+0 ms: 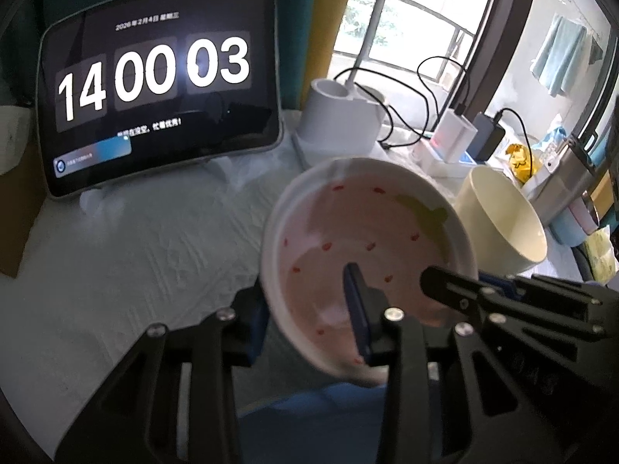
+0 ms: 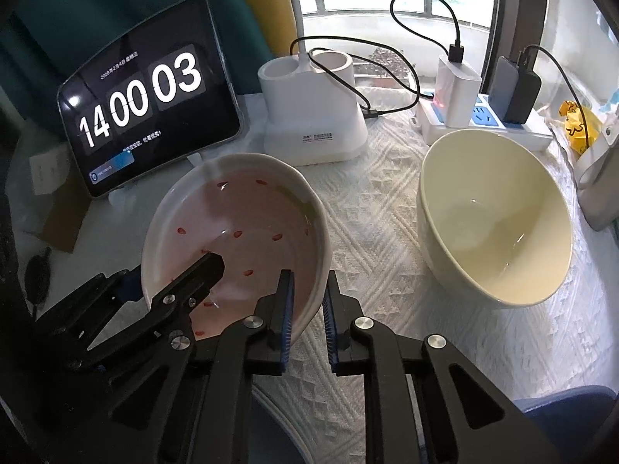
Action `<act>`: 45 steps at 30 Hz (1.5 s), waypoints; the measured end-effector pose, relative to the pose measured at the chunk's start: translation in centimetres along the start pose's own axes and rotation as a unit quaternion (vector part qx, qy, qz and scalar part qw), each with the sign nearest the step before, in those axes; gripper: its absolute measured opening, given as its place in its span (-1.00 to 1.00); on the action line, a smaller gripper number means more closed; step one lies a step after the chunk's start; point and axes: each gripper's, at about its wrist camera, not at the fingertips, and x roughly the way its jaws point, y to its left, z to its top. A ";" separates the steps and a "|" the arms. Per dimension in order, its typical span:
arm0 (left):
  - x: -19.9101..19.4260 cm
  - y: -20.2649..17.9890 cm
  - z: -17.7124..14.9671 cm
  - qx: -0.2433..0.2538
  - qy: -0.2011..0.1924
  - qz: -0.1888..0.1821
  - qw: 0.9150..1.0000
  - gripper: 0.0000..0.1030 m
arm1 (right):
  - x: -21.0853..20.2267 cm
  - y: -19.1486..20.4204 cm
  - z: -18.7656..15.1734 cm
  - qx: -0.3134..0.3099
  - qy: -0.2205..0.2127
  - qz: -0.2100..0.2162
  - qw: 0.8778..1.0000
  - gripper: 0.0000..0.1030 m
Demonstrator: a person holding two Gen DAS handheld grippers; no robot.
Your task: Organize plates and bowls
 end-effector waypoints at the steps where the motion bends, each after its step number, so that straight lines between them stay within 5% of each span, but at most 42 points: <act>1: -0.2 0.0 0.0 0.001 -0.002 0.001 1.000 -0.29 | -0.2 0.0 0.0 -0.001 -0.001 0.001 1.000 -0.70; 45: -12.0 -6.5 -3.6 0.053 -0.093 -0.023 0.994 -0.29 | -13.6 -2.4 -5.3 0.007 -0.109 0.011 0.994 -0.70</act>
